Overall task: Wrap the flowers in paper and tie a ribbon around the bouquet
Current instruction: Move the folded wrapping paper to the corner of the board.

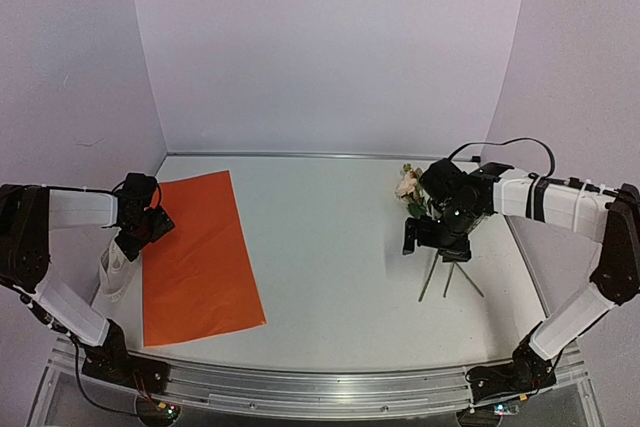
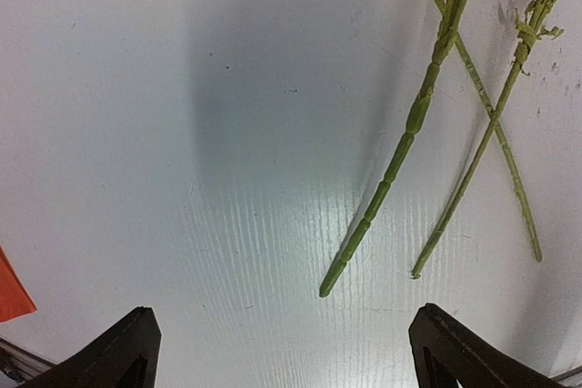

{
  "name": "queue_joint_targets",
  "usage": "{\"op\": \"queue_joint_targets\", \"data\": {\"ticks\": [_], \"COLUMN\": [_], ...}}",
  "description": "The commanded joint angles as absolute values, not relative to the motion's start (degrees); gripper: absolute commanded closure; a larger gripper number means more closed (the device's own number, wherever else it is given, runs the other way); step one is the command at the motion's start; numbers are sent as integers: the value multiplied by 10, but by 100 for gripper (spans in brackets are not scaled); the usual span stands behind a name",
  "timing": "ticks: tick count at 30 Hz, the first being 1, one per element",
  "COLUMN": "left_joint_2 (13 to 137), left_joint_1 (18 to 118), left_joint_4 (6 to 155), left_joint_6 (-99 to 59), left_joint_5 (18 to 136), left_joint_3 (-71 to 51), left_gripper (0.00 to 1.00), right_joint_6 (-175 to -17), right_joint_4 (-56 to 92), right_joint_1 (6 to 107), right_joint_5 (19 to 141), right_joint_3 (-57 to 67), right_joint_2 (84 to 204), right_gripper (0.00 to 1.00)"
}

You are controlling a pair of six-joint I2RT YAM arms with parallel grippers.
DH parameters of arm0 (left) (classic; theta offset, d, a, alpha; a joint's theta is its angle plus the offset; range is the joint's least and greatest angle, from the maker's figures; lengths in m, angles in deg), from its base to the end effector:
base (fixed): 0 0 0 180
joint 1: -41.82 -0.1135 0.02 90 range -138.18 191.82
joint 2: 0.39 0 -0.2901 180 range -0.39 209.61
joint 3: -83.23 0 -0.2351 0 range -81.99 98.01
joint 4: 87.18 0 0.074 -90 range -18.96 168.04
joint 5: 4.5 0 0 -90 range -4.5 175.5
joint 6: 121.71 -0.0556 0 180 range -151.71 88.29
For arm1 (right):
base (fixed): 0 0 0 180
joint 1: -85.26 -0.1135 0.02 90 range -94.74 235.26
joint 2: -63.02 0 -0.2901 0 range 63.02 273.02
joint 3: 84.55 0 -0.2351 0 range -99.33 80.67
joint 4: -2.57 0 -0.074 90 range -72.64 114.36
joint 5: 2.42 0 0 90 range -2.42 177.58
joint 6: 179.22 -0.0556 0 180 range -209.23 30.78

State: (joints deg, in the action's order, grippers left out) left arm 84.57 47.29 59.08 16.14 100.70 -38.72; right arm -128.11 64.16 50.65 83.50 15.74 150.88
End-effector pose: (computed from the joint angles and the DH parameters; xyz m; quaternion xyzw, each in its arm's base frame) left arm 0.2669 -0.0109 0.1848 -0.3778 0.8819 0.0017 0.2818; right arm 0.2337 0.1661 0.2486 0.0305 0.9833 0.1332 0.1199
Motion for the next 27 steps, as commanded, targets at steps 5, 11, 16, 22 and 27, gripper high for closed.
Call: {"op": "queue_joint_targets", "data": {"ticks": [5,11,16,22,27], "left_joint_2": [872,889,893,894,909], "left_joint_1": [441,440,440,448,484], "left_joint_4": [631,657,679,684,674], "left_joint_6": [158,155,149,123,103], "left_joint_5": [994,963,936,920,924], "left_joint_3": [-411,-418,-428,-424,-401], "left_gripper": [0,0,0,2,7], "right_joint_6": [-1278,-1276,-1277,-1284,-1288], "right_joint_4": [625,626,627,628,628], "right_joint_1": [505,505,504,505,502], "right_joint_5": [825,826,829,841,847], "right_joint_3": [164,157,152,159,164], "right_joint_2": [1507,1512,1516,1512,1512], "right_gripper": [2,2,2,2,2]}}
